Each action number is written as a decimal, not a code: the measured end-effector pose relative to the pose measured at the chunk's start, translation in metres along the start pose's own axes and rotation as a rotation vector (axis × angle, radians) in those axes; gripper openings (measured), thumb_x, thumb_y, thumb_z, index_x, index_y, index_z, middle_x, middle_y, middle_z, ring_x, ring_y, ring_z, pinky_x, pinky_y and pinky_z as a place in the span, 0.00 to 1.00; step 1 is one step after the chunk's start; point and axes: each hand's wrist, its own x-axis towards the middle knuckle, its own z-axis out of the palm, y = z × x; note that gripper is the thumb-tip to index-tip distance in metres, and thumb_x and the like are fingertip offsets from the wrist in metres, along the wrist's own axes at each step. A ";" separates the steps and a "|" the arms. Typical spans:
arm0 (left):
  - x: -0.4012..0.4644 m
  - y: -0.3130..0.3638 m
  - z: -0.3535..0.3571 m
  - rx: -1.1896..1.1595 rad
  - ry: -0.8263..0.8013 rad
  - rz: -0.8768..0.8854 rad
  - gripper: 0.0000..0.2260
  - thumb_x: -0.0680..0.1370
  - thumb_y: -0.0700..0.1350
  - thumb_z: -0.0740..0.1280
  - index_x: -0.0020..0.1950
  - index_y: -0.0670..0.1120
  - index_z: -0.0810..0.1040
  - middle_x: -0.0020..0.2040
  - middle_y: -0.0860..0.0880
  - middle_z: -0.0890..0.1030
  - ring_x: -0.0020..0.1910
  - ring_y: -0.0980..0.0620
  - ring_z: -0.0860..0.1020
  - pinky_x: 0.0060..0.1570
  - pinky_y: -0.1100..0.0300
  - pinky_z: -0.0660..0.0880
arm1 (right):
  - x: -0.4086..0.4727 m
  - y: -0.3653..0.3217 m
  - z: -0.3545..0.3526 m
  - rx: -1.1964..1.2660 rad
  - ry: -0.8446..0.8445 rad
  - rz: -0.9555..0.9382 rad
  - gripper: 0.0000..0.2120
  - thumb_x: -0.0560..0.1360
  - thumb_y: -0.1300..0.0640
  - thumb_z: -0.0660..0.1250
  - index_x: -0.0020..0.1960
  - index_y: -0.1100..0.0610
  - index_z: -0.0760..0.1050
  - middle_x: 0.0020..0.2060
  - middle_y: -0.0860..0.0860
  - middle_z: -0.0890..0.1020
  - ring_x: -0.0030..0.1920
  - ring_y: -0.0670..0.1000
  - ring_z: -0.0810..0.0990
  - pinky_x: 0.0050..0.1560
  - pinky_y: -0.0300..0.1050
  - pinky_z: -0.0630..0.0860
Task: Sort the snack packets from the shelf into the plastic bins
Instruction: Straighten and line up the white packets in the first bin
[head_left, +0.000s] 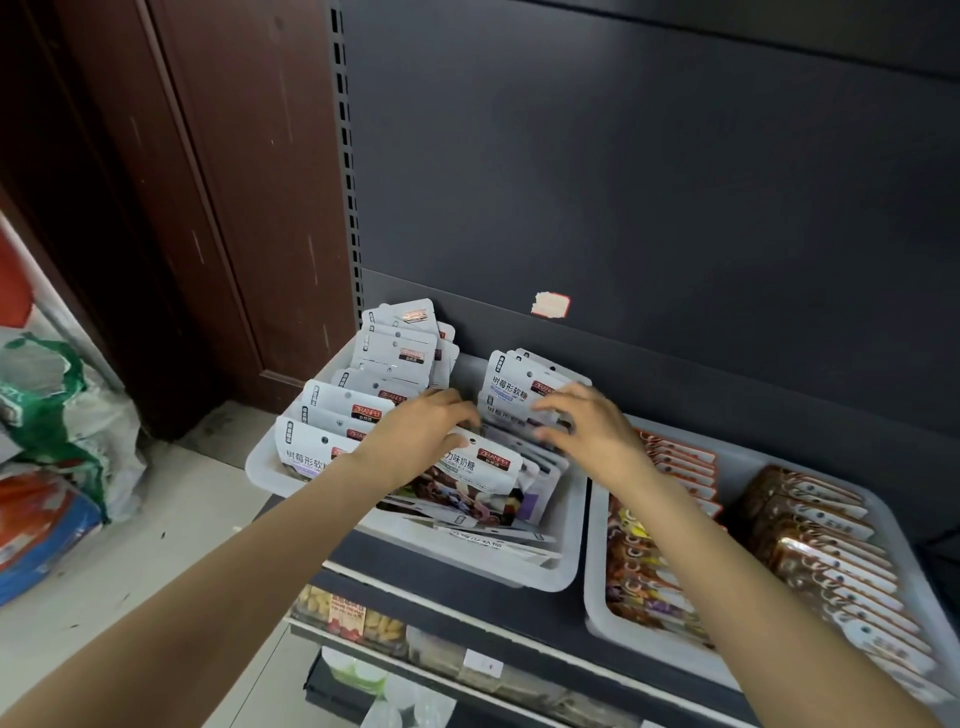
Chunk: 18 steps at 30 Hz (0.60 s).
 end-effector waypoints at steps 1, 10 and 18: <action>-0.001 0.000 -0.001 0.056 -0.005 0.005 0.11 0.79 0.46 0.63 0.62 0.48 0.76 0.62 0.49 0.74 0.61 0.49 0.72 0.59 0.56 0.71 | -0.004 0.005 0.001 -0.018 -0.041 0.022 0.16 0.75 0.52 0.69 0.62 0.50 0.76 0.58 0.46 0.75 0.60 0.47 0.71 0.56 0.44 0.71; -0.002 0.005 -0.002 0.180 0.051 0.010 0.09 0.80 0.43 0.61 0.58 0.47 0.78 0.58 0.46 0.79 0.59 0.47 0.74 0.58 0.57 0.68 | -0.004 0.004 0.007 0.072 -0.118 0.046 0.10 0.75 0.53 0.68 0.56 0.51 0.79 0.53 0.46 0.81 0.52 0.46 0.77 0.54 0.45 0.75; -0.010 0.001 -0.010 0.169 -0.121 0.074 0.12 0.82 0.44 0.58 0.63 0.48 0.76 0.74 0.56 0.65 0.65 0.51 0.73 0.63 0.58 0.67 | 0.013 0.008 0.009 -0.218 0.166 0.171 0.12 0.79 0.59 0.62 0.61 0.54 0.71 0.60 0.52 0.74 0.55 0.53 0.77 0.51 0.48 0.76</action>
